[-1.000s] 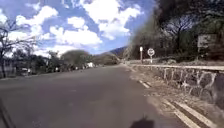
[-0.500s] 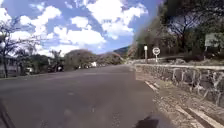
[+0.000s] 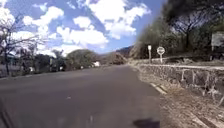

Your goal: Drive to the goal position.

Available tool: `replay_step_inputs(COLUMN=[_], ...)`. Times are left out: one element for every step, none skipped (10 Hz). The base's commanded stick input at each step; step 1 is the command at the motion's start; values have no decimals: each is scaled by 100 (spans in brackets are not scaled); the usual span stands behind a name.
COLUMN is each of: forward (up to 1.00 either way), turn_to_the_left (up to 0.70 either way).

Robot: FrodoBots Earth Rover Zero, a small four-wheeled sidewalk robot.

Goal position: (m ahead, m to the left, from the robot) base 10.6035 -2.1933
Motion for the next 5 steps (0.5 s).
replay_step_inputs(forward=[50,50,50,50,50], turn_to_the_left=[0,0,0,0,0])
